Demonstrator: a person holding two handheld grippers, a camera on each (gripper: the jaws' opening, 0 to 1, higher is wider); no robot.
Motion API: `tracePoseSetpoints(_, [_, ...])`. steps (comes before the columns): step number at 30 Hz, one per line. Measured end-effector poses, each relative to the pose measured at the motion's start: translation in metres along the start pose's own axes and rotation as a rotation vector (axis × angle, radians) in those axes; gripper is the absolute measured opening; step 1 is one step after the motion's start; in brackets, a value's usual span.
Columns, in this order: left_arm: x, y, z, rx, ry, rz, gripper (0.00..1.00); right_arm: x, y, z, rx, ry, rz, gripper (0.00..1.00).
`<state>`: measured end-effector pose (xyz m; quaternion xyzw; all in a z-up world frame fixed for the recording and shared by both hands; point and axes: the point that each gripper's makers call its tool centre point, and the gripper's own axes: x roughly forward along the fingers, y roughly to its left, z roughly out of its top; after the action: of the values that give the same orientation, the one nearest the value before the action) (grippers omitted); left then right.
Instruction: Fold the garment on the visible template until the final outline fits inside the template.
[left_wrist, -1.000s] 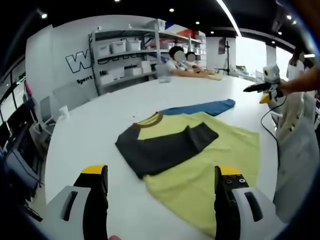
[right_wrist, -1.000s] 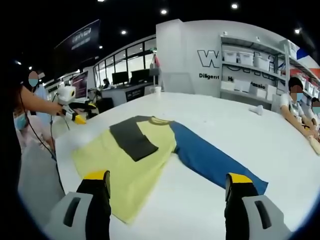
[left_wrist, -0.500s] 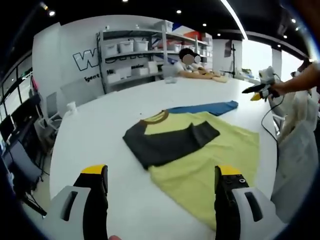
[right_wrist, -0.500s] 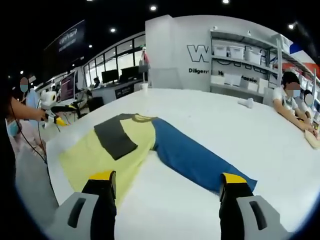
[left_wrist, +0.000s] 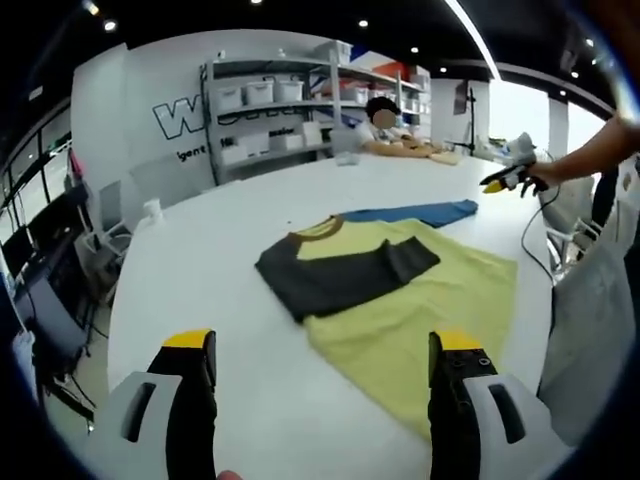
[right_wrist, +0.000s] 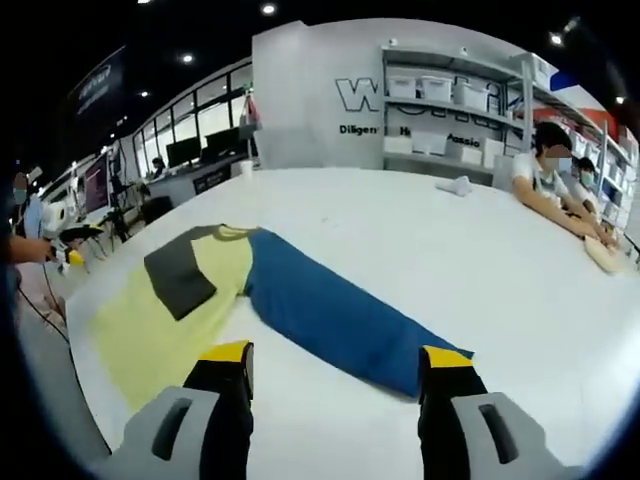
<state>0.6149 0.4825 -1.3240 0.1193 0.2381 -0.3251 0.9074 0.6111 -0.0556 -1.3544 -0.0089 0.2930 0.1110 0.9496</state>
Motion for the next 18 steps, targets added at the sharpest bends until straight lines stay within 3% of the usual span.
tracePoseSetpoints(12, [-0.012,0.006,0.0,-0.007,-0.012,0.022,0.86,0.007,-0.041,-0.026,0.077,0.069,-0.082,0.59])
tracePoseSetpoints(18, [-0.016,0.001,-0.004,-0.022,-0.01,0.0,0.87,0.011,-0.052,-0.041,0.098,0.108,-0.1,0.58])
